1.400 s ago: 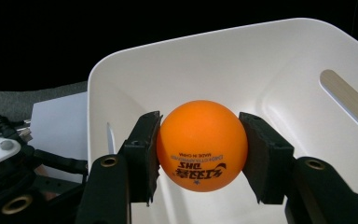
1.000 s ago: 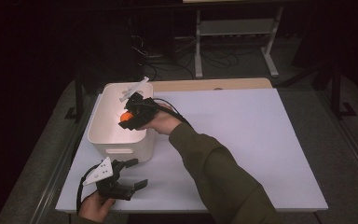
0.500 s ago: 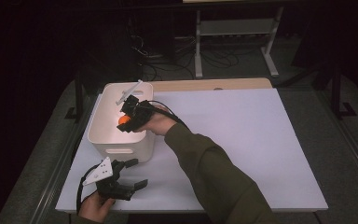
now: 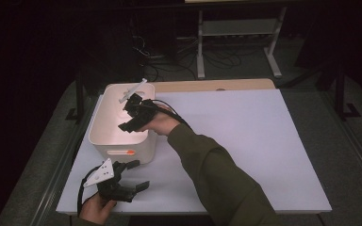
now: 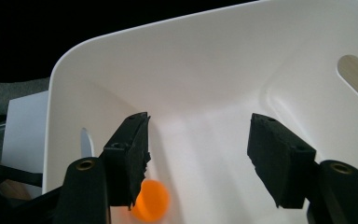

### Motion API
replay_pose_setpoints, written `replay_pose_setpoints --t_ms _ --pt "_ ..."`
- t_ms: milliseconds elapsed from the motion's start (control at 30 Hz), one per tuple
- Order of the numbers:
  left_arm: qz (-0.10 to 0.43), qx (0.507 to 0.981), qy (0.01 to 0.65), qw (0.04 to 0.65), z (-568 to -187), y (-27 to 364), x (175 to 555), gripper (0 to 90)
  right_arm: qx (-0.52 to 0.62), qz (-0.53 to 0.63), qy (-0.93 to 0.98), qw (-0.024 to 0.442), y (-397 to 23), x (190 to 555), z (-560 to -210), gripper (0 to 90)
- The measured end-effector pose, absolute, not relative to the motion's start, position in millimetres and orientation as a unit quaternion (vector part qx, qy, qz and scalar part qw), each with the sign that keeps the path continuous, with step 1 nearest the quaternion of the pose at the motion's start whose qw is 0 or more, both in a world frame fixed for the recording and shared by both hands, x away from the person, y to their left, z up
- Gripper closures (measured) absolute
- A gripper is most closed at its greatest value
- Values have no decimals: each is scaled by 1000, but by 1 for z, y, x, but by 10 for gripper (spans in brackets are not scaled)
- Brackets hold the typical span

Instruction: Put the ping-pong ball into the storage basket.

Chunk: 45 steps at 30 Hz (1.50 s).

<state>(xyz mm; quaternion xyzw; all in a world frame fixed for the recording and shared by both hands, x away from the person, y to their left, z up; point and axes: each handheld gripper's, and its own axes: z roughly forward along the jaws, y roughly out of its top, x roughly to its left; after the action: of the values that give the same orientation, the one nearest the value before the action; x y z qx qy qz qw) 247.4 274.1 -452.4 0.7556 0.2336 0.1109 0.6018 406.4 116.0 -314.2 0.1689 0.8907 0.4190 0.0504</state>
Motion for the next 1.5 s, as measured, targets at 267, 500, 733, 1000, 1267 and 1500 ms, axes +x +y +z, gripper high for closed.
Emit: replay_pose_setpoints --t_ms 267,500,733,1000,1267,1500 --pt "109 755 236 603 -453 274 248 139 171 427 886 58 102 404 -305 364" --pt "110 755 235 602 -452 274 248 139 173 432 883 67 87 401 -299 358" --pt "107 754 239 602 -453 274 248 139 178 435 880 73 67 397 -298 353" --pt "107 753 241 603 -453 274 248 139 188 444 873 74 44 393 -300 341" --pt "105 753 243 602 -453 275 249 139 205 444 868 82 24 391 -309 301" --pt "105 754 244 601 -453 275 249 139 223 446 862 89 7 389 -320 251"
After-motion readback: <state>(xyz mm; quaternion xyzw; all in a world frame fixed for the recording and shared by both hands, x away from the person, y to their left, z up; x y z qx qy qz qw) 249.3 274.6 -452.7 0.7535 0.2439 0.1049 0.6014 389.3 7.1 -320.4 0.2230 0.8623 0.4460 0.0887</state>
